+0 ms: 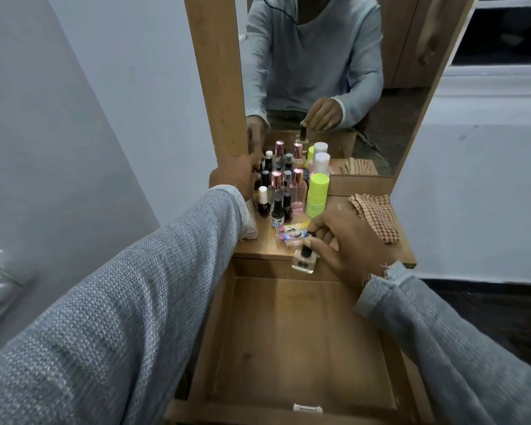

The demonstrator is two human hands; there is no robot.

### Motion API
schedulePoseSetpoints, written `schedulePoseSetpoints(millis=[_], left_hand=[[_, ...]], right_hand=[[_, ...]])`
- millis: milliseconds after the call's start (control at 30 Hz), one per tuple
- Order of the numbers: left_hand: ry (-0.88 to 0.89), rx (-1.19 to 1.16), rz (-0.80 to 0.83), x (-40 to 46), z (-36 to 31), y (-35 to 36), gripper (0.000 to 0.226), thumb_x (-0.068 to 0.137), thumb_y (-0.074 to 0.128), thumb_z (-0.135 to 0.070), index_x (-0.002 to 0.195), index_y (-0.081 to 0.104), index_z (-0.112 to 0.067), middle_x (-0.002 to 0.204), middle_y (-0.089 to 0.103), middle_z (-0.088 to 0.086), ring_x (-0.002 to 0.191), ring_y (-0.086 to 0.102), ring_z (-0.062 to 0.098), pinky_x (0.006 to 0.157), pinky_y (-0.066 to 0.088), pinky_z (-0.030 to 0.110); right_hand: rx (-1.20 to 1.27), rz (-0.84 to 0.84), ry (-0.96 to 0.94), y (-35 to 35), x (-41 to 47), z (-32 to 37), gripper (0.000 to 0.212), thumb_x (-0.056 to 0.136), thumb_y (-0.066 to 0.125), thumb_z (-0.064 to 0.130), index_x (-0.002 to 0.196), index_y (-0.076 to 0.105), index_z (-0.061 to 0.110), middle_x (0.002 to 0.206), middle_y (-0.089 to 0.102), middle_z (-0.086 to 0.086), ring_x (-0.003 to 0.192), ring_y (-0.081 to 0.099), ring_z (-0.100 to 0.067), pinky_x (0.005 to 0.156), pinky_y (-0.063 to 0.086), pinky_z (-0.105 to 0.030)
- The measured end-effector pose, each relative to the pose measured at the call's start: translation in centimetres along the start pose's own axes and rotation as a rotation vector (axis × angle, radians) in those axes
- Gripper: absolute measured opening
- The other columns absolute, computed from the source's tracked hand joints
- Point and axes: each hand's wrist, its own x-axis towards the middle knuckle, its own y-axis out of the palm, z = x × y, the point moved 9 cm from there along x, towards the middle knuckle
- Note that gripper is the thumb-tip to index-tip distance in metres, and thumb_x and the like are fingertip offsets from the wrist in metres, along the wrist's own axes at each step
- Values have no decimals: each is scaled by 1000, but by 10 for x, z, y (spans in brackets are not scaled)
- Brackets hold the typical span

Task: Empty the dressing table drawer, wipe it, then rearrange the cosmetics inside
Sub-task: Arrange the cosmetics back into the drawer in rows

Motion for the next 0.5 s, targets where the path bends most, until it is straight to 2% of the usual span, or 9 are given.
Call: schedulePoseSetpoints(millis=[100, 233, 367, 433, 500], left_hand=[[-4, -74, 13, 3, 4, 1, 18, 94, 56, -20, 109, 65, -21, 107, 66, 6, 92, 61, 28, 75, 46, 34], [-38, -202, -47, -1, 18, -22, 14, 92, 61, -23, 102, 70, -18, 105, 68, 7, 93, 62, 27, 82, 49, 35], [28, -324, -173, -22, 31, -68, 3, 89, 64, -24, 87, 66, -25, 92, 70, -3, 87, 65, 18, 77, 48, 27], [61, -365, -248, -44, 36, -93, 6, 88, 67, -25, 89, 66, -20, 88, 68, -5, 80, 65, 16, 75, 50, 27], [101, -366, -276, -76, 36, -112, 10, 88, 68, -26, 92, 68, -17, 85, 67, -6, 73, 62, 12, 71, 50, 21]], right_hand=[[31, 33, 14, 12, -13, -9, 11, 83, 69, 19, 89, 62, 14, 79, 58, 4, 69, 53, -11, 62, 45, -23], [55, 71, 61, 29, -28, -17, 10, 83, 68, 19, 88, 61, 14, 78, 58, 3, 70, 54, -13, 65, 49, -29], [84, 111, 83, 51, -40, -21, 9, 83, 67, 18, 88, 60, 18, 79, 56, 6, 71, 52, -9, 67, 47, -26], [80, 144, 125, 64, -44, -24, 10, 84, 67, 21, 91, 60, 20, 83, 57, 8, 73, 51, -7, 68, 46, -23], [88, 178, 157, 77, -48, -25, 9, 84, 66, 22, 91, 61, 20, 85, 57, 8, 76, 52, -8, 70, 45, -23]])
